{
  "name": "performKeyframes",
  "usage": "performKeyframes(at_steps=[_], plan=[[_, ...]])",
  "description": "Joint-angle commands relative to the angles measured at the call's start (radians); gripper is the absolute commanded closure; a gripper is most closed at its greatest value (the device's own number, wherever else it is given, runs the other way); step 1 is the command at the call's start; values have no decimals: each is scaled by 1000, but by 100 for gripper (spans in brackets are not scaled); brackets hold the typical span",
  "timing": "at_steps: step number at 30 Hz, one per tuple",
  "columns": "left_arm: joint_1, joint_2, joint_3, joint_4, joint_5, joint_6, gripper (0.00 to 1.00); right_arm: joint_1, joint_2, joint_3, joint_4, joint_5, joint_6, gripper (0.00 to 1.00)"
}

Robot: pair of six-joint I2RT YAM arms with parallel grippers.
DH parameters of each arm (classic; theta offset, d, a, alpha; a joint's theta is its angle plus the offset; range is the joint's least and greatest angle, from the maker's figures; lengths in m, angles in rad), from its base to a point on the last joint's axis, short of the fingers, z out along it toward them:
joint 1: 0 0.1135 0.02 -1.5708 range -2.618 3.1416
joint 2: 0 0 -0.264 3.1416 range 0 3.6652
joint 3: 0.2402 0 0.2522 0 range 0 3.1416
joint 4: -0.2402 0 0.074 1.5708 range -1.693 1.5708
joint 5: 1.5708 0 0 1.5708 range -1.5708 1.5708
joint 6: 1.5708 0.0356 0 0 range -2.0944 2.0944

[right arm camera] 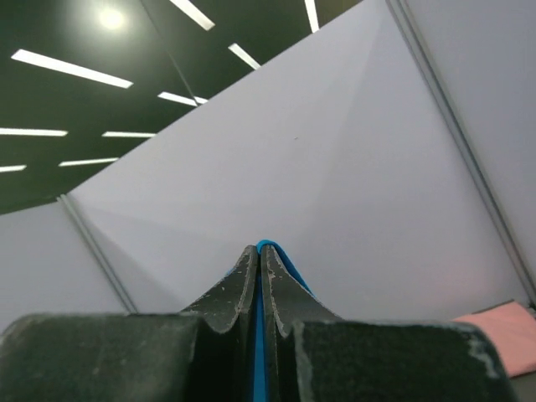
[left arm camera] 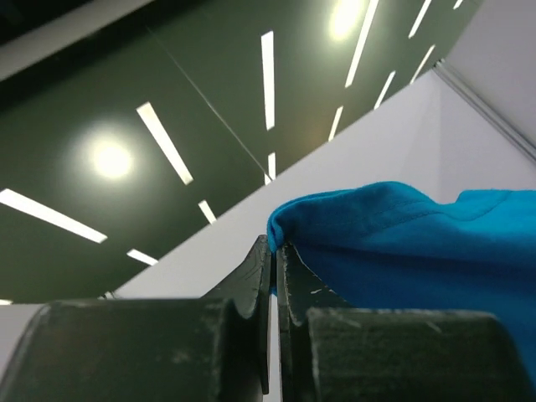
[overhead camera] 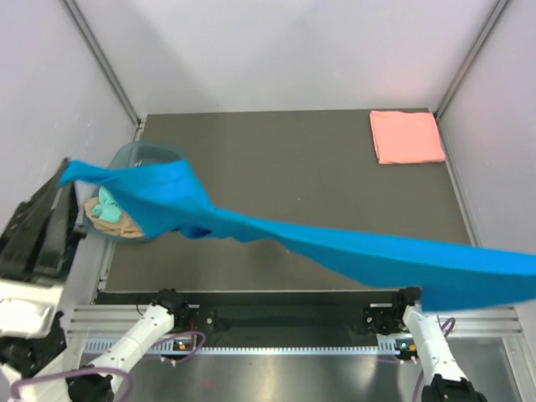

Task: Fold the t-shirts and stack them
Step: Flatten the tshirt out

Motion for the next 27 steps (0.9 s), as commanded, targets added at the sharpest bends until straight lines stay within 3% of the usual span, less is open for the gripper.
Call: performKeyframes(at_steps=[1, 5, 10, 15, 23, 27], plan=[[44, 19, 60, -44, 45, -40, 100, 25, 10, -29, 28, 36, 65, 100], [76, 88, 108, -49, 78, -37, 100, 36, 34, -102, 104, 70, 43, 100], [79, 174, 47, -50, 11, 21, 100, 96, 69, -370, 290, 156, -24, 100], [78, 209, -172, -24, -3, 53, 100, 111, 71, -785, 531, 162, -78, 100], [76, 257, -605, 136, -78, -14, 100, 111, 115, -1421, 1103, 49, -49, 100], [76, 375, -828, 357, -152, -37, 100, 111, 319, -1624, 1361, 38, -60, 100]])
